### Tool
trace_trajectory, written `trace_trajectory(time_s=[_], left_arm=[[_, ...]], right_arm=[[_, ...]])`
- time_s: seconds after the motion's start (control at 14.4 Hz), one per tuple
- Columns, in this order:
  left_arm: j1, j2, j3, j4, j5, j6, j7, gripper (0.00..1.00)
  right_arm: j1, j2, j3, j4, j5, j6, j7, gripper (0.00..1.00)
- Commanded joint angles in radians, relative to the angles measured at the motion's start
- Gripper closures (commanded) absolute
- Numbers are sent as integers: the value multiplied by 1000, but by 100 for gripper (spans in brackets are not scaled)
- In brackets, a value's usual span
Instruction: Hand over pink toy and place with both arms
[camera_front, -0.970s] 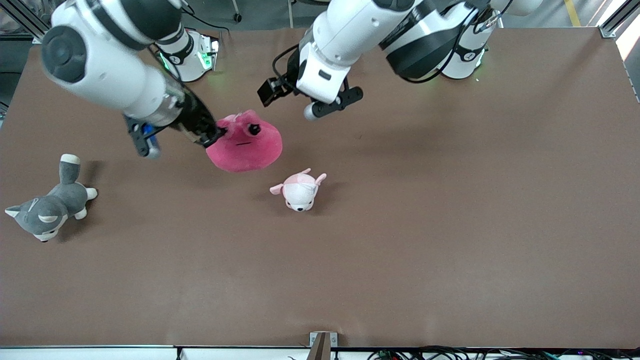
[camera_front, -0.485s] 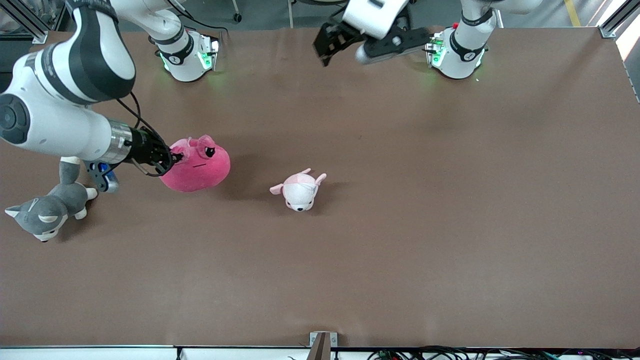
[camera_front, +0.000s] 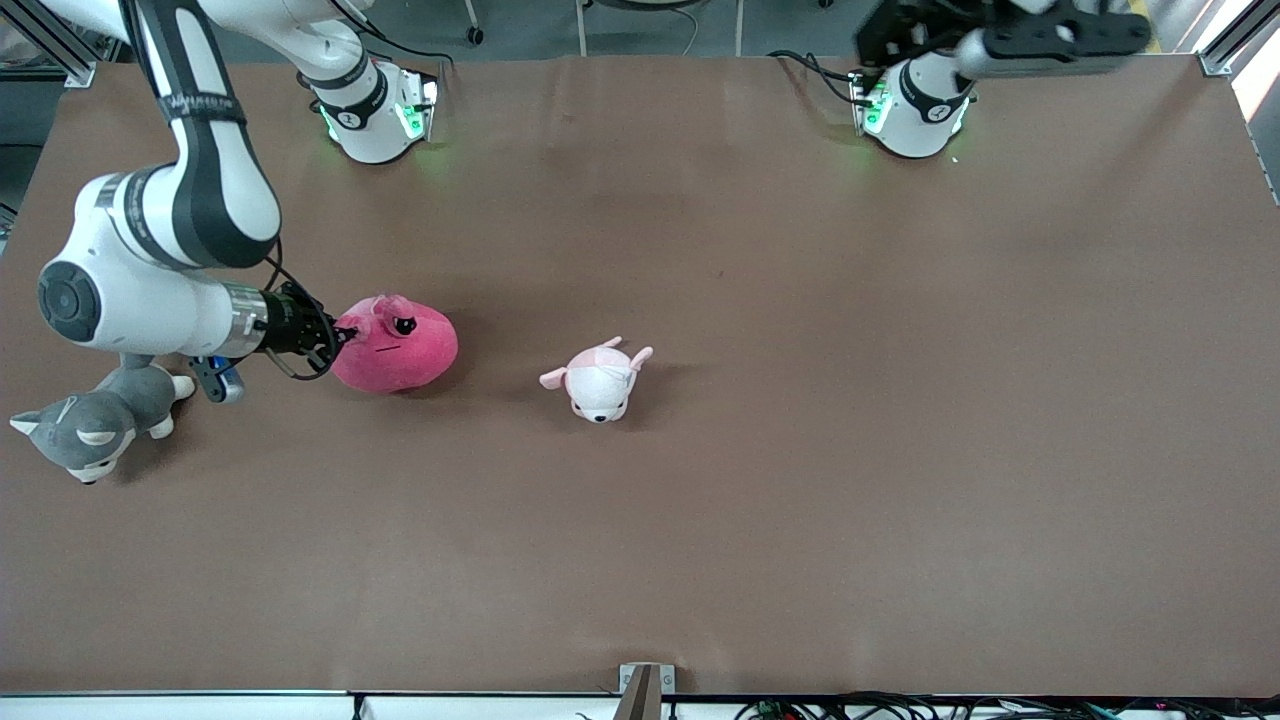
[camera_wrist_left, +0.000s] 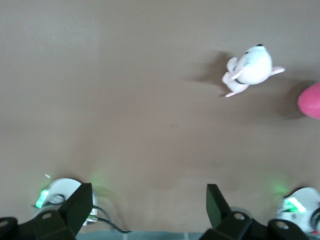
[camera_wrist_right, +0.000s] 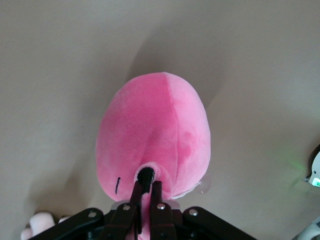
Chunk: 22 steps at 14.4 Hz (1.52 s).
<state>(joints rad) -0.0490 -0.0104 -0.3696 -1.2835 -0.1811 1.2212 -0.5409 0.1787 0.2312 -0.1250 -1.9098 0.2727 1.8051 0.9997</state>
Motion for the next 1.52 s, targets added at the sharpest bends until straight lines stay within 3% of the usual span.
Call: trace_trajectory(time_s=[0.0,0.07,0.21,0.28,0.42,0.62,0.9,1.04,1.45], left_arm=[[108,-46,-6,-102,11,17,163,0],[148,-45,-6,-115,12,32,201,0],[172,-34,-9,-157,91,95,249,0],[172,-34,-11,-198,145,144,269,0],[182,-33,-8,-287,175,243,303,0],[204,3,-8,-309,187,296,305,0],[210,41,-6,-301,232,314,312,0],[256,44,-8,-298,216,319,312,0],[363,58,-8,-235,213,317,383,0]], right_arm=[[-37,36,19,-8,5,8,-7,88],[-50,45,19,-5,5,8,-10,69],[-61,51,19,2,5,13,-51,11],[-61,51,18,6,3,13,-106,0],[-86,47,18,49,-1,-10,-240,0],[-131,46,16,182,-15,-98,-519,0],[-130,46,18,310,-196,-132,-841,0],[-140,46,18,359,-216,-132,-999,0],[-174,37,16,439,-239,-156,-1023,0]])
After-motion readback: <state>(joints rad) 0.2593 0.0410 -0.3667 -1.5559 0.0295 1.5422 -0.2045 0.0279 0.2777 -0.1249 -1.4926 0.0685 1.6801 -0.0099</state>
